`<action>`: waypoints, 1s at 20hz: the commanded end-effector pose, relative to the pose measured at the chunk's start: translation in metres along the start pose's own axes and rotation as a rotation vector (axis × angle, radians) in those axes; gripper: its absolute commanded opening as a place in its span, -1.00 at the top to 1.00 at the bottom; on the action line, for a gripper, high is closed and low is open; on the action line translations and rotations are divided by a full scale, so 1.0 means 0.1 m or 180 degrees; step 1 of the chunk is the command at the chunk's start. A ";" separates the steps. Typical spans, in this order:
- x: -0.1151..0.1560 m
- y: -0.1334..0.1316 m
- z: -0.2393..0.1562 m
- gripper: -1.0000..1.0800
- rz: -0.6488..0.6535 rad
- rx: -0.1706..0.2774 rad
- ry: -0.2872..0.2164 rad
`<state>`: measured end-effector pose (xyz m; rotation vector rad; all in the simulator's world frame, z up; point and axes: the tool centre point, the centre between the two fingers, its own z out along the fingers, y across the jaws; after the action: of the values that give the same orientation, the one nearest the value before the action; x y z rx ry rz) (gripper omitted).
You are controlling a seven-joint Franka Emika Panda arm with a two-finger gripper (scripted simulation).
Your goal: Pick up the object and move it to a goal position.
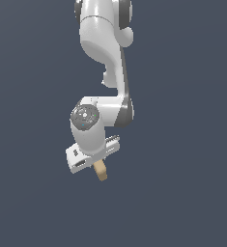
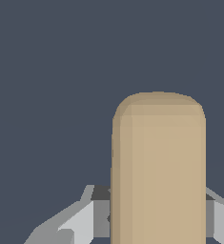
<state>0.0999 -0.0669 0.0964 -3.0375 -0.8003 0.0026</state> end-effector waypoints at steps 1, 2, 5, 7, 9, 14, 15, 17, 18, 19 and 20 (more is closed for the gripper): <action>0.00 -0.04 -0.03 1.00 -0.0002 -0.0002 0.0003; 0.00 -0.07 -0.05 1.00 -0.0002 -0.0002 0.0003; 0.00 -0.17 -0.11 1.00 -0.0002 -0.0002 0.0003; 0.00 -0.26 -0.16 1.00 -0.0002 -0.0002 0.0003; 0.00 -0.37 -0.23 1.00 -0.0003 -0.0004 0.0002; -0.01 -0.77 -0.48 1.00 -0.0003 -0.0005 0.0001; -0.02 -0.87 -0.54 1.00 -0.0003 -0.0005 0.0001; -0.02 -1.09 -0.67 1.00 -0.0003 -0.0005 0.0001; -0.02 -1.20 -0.74 1.00 -0.0004 -0.0007 0.0000; -0.02 -1.30 -0.81 1.00 -0.0004 -0.0007 0.0000; -0.03 -1.41 -0.87 1.00 -0.0004 -0.0007 0.0000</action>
<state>0.0368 0.0405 0.1734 -3.0386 -0.8018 0.0027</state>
